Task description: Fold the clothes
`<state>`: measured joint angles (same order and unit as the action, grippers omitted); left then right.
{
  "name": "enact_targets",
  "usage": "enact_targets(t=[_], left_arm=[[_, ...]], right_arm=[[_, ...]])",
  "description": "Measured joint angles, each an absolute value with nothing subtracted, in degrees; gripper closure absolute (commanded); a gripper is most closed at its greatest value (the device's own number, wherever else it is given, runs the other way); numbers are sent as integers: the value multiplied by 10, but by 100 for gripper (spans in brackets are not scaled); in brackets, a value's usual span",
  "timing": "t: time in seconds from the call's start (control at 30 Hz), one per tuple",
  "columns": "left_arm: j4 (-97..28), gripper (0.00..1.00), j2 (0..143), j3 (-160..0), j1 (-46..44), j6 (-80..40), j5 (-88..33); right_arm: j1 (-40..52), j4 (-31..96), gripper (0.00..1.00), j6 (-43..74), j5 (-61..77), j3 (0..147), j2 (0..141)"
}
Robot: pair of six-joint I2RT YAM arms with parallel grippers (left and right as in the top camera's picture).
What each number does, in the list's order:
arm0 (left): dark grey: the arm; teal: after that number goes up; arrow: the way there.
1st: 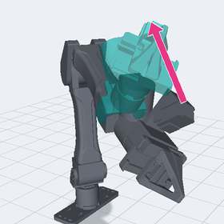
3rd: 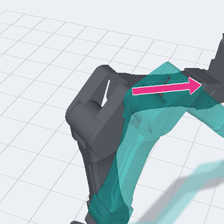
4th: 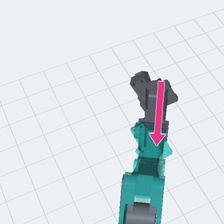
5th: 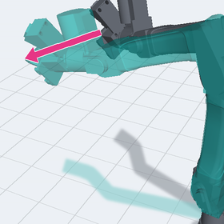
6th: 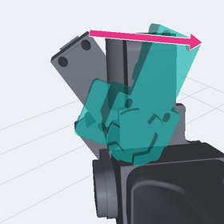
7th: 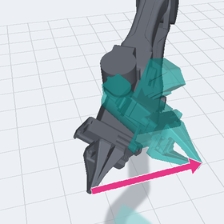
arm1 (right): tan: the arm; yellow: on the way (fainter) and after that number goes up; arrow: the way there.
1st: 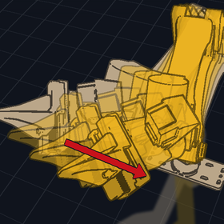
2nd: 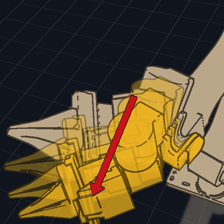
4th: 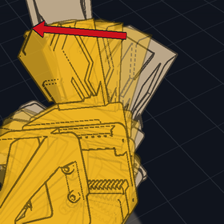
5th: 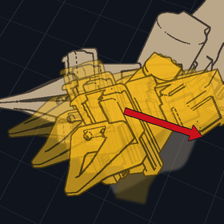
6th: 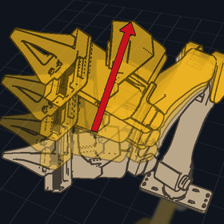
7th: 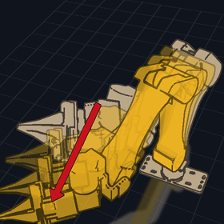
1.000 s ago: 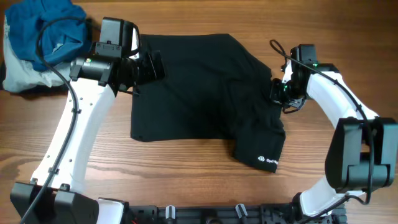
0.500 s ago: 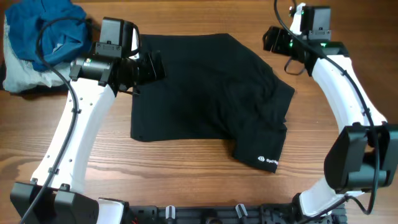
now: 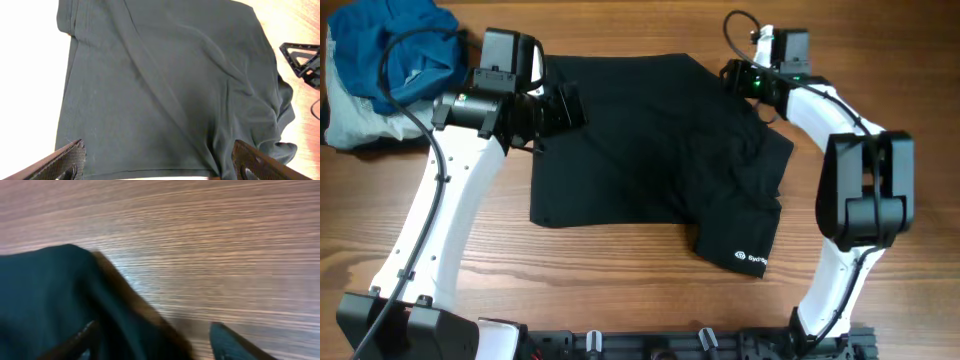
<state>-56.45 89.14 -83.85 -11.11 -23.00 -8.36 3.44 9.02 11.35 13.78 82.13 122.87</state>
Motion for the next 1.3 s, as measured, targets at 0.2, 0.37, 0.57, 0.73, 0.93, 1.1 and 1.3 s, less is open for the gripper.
enact_targets(t=[0.2,0.37,0.57,0.73,0.93,1.1,1.3], left_arm=[[-566,7,891,-839,-111,-230,-84],[-576,6,891,-839,-111,-230,-84],[-577,6,891,-839,-111,-230,-84],[-577,5,891,-839,-111,-230,-84],[-577,5,891,-839,-111,-230,-83],[-577,4,891,-839,-111,-230,-79],[-577,3,891,-839,-111,-230,-73]], right_arm=[[58,93,40,108,139,825,1258],[60,90,96,106,135,827,1267],[60,163,96,108,134,855,1269],[62,264,96,95,128,873,1214],[148,400,96,61,113,884,1150],[276,439,52,60,100,848,1151],[309,457,41,64,91,820,1151]])
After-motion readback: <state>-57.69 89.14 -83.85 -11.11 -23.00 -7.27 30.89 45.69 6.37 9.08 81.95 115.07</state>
